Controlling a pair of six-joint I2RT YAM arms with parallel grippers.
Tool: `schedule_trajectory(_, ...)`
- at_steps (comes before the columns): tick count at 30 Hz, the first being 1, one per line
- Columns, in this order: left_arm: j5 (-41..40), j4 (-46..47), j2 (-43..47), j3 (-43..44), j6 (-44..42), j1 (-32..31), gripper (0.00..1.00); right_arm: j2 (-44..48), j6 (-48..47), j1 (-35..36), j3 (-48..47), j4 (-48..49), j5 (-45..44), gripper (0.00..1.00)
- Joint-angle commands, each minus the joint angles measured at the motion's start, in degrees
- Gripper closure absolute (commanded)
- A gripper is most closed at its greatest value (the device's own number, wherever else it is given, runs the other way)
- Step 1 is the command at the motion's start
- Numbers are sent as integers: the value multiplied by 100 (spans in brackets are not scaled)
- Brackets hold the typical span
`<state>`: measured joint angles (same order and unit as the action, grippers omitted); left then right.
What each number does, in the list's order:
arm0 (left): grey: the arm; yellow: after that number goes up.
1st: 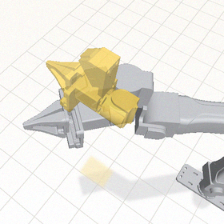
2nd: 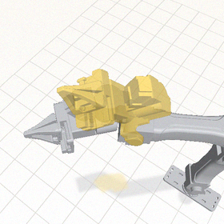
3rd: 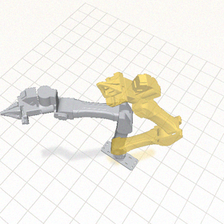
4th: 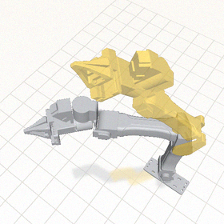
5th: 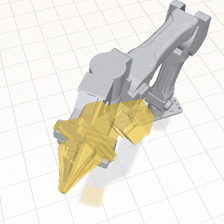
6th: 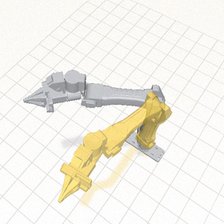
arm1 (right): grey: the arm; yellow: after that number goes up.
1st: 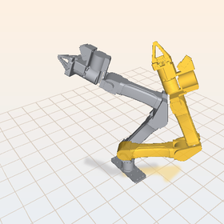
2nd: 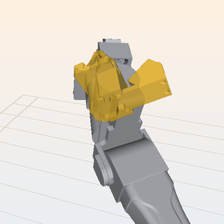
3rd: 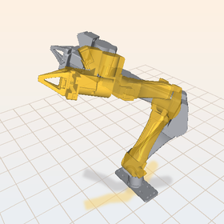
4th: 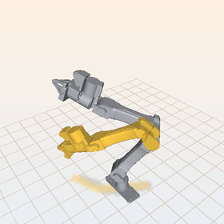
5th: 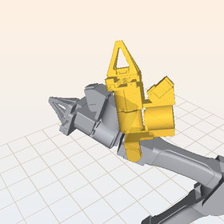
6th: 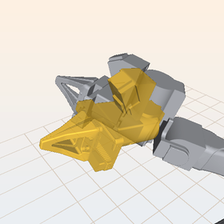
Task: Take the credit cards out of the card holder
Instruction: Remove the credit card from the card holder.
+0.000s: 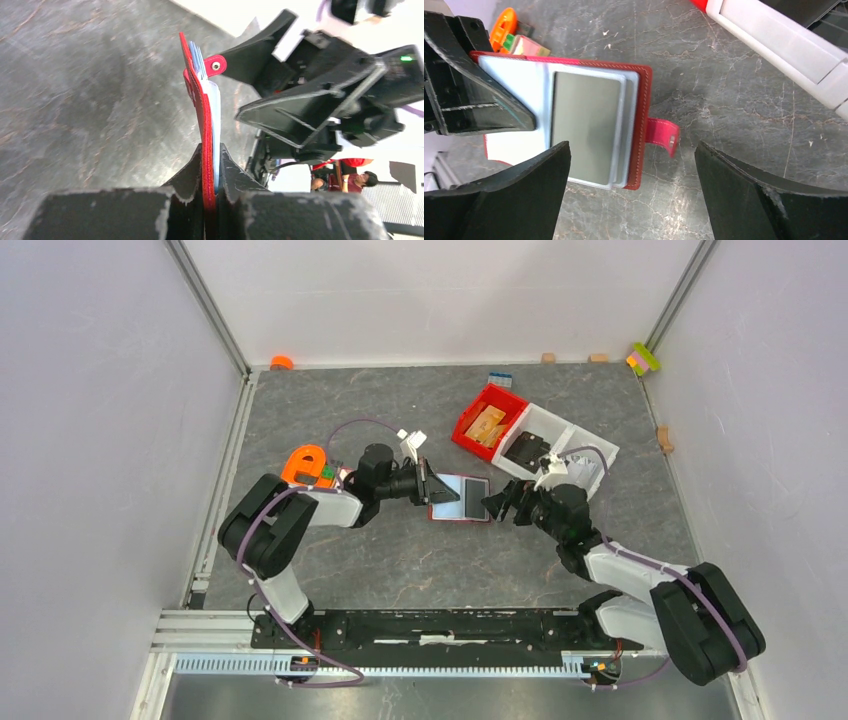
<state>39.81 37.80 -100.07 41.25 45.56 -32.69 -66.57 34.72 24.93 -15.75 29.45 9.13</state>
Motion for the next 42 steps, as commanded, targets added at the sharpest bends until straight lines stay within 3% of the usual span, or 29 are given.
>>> schedule_trajectory(1,467,1895,328,-227,751,30,97,157,593,-243,434,1427,813,2)
schedule_trajectory(8,770,3637,258,-482,1568,41,94,190,978,-332,729,2564,1432,2)
schedule_trajectory(11,825,3954,164,-489,1778,43,94,166,1183,-337,862,3198,1702,3)
schedule_trajectory(20,844,3982,163,-493,1814,35,94,120,1623,-359,1186,4590,1985,30)
schedule_trajectory(26,836,3855,186,-485,1748,39,94,299,1523,-378,1190,4444,1953,52)
schedule_trajectory(32,711,3175,403,-483,1310,40,92,340,1470,-383,1171,4412,1971,79)
schedule_trajectory(37,222,1936,835,-525,602,43,64,471,1321,-384,1162,4078,1843,87)
schedule_trajectory(42,-1079,-290,1658,-468,-530,37,51,530,1032,-385,1006,3163,1505,94)
